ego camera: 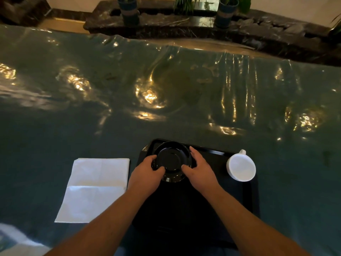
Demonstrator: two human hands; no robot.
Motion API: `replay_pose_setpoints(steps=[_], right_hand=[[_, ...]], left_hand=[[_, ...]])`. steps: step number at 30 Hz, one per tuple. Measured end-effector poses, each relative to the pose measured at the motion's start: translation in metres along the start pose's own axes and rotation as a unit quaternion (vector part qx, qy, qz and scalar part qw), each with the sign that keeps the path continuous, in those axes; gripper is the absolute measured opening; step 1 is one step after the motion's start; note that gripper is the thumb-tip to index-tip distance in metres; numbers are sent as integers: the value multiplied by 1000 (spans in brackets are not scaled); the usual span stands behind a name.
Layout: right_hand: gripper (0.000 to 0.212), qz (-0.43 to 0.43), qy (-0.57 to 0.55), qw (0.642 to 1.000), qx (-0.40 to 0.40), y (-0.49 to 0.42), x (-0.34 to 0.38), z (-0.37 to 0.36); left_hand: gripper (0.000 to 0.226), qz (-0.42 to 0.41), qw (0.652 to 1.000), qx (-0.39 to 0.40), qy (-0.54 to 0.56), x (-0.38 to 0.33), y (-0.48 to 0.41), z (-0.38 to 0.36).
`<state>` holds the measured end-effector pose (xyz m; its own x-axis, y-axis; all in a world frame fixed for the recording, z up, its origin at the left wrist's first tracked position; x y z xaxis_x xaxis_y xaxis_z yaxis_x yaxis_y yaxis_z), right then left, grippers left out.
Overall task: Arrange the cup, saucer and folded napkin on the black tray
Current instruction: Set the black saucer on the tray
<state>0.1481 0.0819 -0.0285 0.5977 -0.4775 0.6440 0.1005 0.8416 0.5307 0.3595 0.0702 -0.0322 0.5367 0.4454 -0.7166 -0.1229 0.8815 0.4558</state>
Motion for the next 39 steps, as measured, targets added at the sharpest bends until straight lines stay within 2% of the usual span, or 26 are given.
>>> replay_pose_setpoints(steps=[11, 14, 18, 21, 26, 28, 31, 35, 39], right_hand=[[84, 3, 20, 1000, -10, -1, -2, -10], [71, 20, 51, 998, -41, 3, 2, -9], [49, 54, 96, 981, -157, 11, 16, -3], [35, 94, 99, 976, -169, 16, 38, -12], [19, 164, 146, 970, -104, 29, 87, -67], [16, 163, 147, 973, -64, 33, 97, -87], [15, 141, 127, 982, -6, 39, 107, -113], [39, 104, 94, 988, 70, 49, 131, -156], [61, 36, 67, 991, 108, 51, 141, -175]], left_hand=[[55, -44, 999, 2, -13, -6, -1, 13], [53, -47, 998, -23, -26, -3, -2, 24], [45, -38, 998, -44, -2, 5, -11, 44], [43, -34, 997, -63, -2, 15, -12, 63], [32, 19, 992, -121, -12, 61, -10, 118], [26, 51, 988, -144, -25, 80, -9, 139], [25, 86, 986, -133, -58, 104, -5, 160], [30, 131, 978, -143, -80, 149, 6, 197], [35, 144, 974, -142, -102, 174, 13, 212]])
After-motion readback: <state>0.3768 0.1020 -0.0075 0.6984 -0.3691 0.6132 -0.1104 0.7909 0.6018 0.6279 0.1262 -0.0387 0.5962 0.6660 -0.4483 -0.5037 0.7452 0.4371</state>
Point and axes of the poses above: each hand's wrist, its own y-axis away from the middle knuckle, its own z-axis out of the back of the hand, x = y × z, the point moved 4 cm from there along -y, towards the middle knuckle, and after that the axes turned 11 degrees about y, right-handed, at the moved point
